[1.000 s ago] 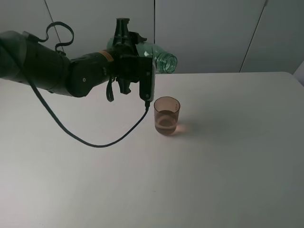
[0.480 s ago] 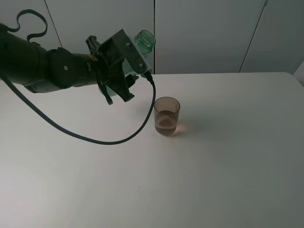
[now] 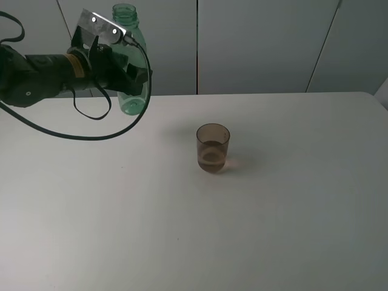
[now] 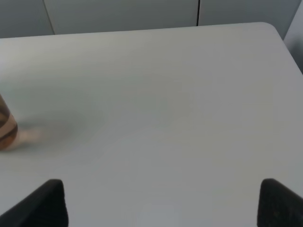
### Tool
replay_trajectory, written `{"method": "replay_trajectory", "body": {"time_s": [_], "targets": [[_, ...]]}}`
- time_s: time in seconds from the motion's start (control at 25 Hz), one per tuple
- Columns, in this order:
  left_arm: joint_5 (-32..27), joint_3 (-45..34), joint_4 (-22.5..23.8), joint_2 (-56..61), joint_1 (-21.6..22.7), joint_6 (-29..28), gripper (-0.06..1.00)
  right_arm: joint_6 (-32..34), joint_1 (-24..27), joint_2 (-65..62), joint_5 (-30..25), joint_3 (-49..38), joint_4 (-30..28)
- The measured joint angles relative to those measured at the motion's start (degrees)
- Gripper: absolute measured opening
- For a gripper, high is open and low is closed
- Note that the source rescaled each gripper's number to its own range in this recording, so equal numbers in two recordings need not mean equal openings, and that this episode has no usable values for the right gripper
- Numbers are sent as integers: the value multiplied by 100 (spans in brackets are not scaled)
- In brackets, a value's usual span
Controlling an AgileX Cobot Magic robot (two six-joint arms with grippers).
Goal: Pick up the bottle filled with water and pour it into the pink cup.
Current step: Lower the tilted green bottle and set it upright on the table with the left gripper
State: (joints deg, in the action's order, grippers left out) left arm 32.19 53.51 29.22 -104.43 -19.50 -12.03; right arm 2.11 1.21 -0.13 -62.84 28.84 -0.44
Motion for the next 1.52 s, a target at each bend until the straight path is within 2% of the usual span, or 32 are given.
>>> {"method": "replay_trajectory", "body": {"time_s": [0.08,0.28,0.52,1.24,1.44,1.48,1.52], "targets": [[155,-85,66,-26,4,-76,0,0,0,0,0,0,0],[474,-120,-225,-566,4,-285,0,0,0,0,0,0,0],[1041,-124,-271,-1107,4,-530,0,0,0,0,0,0,0],[992,-34,-303,-1483,4,-560,0,0,0,0,0,0,0],[992,-34,-76,-1483,4,-439,1,0,0,0,0,0,0],[992,-34,-44,-1483,4,-439,29,0,0,0,0,0,0],[992,-34,-47,-1483,4,-439,69,0,0,0,0,0,0]]}}
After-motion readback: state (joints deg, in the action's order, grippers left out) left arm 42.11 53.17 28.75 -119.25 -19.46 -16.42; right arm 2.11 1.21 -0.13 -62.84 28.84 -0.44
